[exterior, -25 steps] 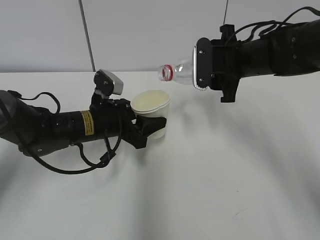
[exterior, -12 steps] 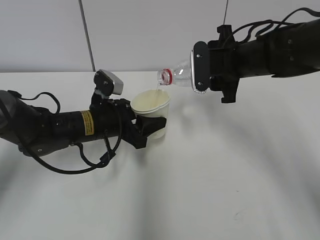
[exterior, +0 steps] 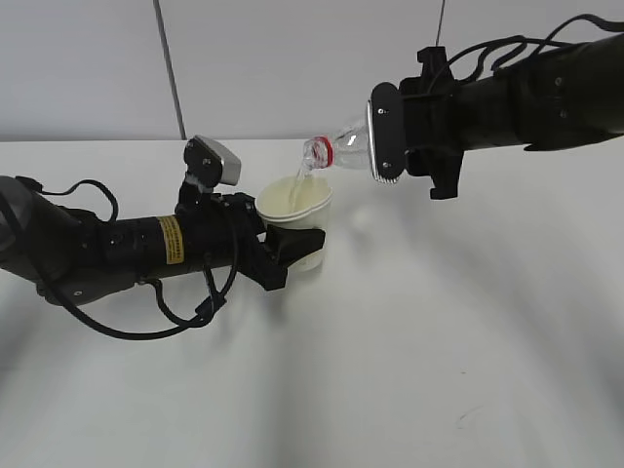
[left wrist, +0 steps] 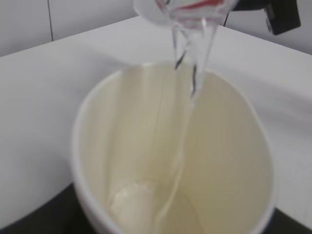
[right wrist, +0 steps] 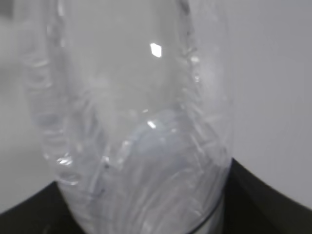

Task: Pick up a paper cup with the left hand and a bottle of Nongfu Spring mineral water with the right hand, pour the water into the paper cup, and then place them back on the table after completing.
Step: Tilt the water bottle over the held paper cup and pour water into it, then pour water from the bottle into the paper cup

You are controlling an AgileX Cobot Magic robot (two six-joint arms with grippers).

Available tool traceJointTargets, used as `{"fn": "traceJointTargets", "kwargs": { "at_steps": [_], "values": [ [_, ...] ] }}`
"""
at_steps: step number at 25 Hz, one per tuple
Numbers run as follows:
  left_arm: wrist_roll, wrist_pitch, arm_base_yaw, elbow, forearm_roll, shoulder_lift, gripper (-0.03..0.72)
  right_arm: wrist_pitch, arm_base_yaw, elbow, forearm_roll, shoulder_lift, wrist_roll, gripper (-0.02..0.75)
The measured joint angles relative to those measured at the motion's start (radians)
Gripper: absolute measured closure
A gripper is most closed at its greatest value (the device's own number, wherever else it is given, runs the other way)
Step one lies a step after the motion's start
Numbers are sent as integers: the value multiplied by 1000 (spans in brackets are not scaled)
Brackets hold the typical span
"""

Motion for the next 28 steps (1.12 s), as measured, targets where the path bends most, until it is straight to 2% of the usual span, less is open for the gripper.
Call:
{"fn": "traceJointTargets", "kwargs": {
  "at_steps": [28],
  "values": [
    [0,3,0,0,0,0,288,41,2,-37,-41,0,0,290]
  ]
}}
